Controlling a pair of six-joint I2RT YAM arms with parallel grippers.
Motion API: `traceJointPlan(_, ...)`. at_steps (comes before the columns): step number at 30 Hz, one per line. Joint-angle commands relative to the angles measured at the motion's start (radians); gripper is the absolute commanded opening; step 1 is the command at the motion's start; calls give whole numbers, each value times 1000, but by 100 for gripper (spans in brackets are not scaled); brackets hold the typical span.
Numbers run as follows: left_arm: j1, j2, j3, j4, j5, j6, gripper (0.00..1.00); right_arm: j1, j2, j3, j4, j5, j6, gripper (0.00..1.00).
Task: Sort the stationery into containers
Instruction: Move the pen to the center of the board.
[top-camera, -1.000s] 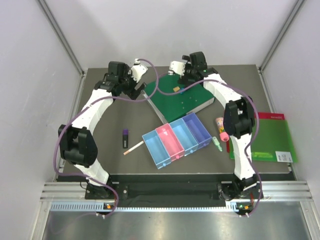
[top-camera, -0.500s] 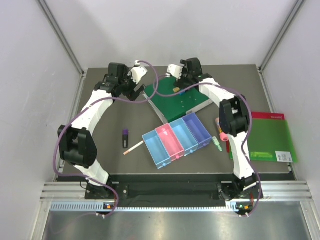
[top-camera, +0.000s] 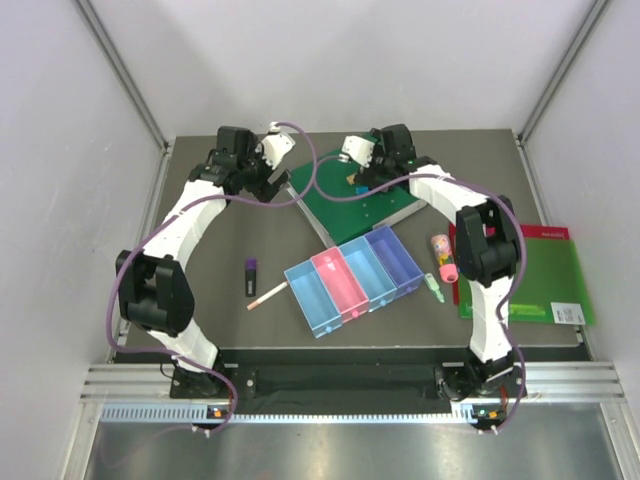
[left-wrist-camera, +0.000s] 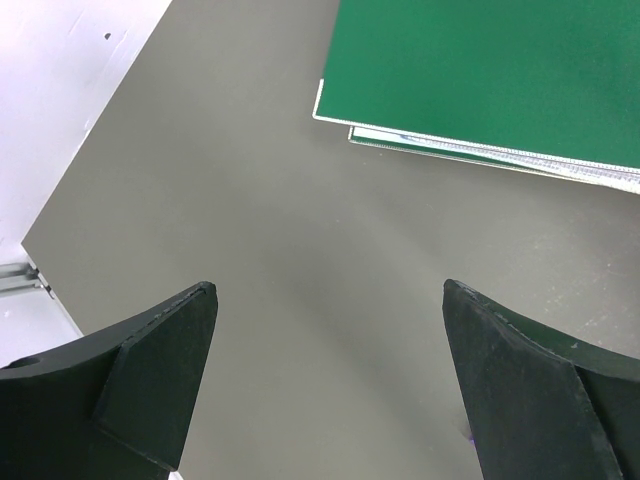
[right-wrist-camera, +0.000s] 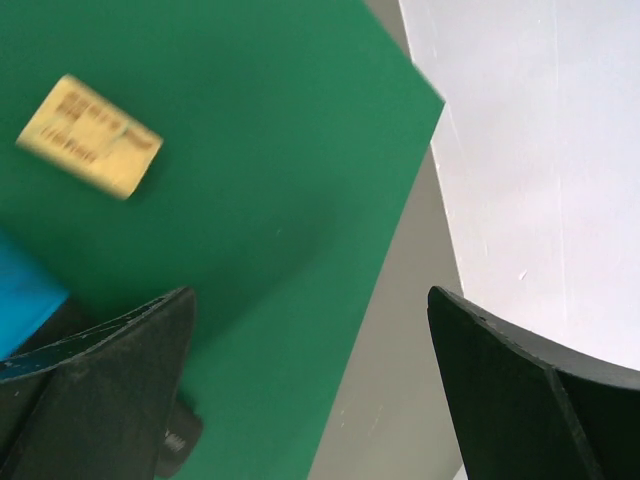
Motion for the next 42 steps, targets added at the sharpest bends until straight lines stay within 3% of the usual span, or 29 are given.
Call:
traceJointPlan(1,-1,-57,-1,27,1,3,99,21,-120,-91,-21,-13,38,100)
traceJointPlan(11,-1,-66,-18,27,4,-1,99,42,-191,-180,2,17,110,100)
traceJointPlan(18,-1,-78,-30,28,1,-3,99,58,-110,-102,93,150,99,100)
traceJointPlan(26,-1,-91,-55,28,-9,14,99,65,-32,-2,77,153,116,100)
traceJointPlan(42,0,-108,-68,36,-15,16,99,116,-166,-145,25,127,147,100)
